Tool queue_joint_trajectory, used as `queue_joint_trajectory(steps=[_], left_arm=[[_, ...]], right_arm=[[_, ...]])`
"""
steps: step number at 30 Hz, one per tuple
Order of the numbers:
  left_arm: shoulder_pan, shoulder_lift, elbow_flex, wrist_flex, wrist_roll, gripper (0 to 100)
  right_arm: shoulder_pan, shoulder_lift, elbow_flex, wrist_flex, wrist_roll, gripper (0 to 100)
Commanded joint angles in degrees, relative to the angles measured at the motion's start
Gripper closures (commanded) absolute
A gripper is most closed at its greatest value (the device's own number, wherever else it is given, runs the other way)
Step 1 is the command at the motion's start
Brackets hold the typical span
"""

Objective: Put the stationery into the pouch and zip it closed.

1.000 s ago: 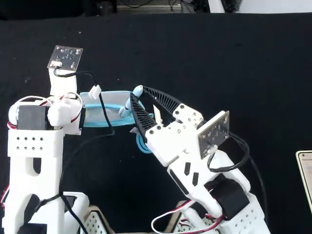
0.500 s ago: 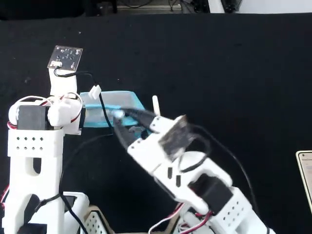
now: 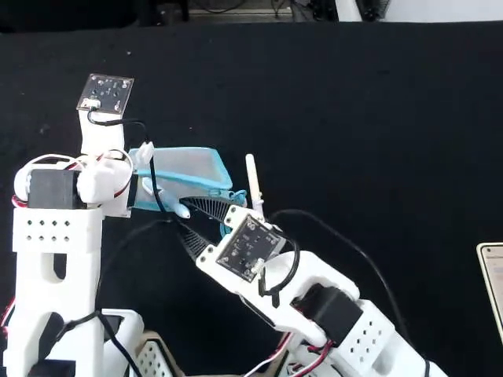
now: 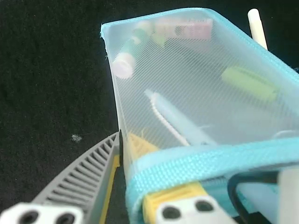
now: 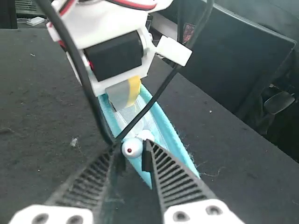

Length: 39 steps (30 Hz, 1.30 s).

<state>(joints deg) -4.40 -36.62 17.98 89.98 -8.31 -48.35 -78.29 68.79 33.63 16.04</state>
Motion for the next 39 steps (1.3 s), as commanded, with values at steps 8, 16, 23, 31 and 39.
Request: queue_joint_trajectory(steps=[8,16,23,31,39], left_arm=[[0.2,0.8,0.4,-0.4,0.6,97],[0.2,0.8,0.4,-0.4,0.6,97],[0.2,0.8,0.4,-0.4,0.6,97],[0.3,0.8,0.4,-0.4,0.6,97],[0.6,0.8,1.7,-1.9,0.6,97]], right_arm=[[-0.9,0.5,-4.4,-0.6,-0.1,83.6],[-0.6,0.0,-7.3,-0.4,0.0,87.1],[10.6,0.5,-22.4,14.3,-0.3,87.1],[28.7,0.7,-29.1,28.0,-12.2,86.9],[33.1,15.0,-14.7,11.7,-13.3,87.0]])
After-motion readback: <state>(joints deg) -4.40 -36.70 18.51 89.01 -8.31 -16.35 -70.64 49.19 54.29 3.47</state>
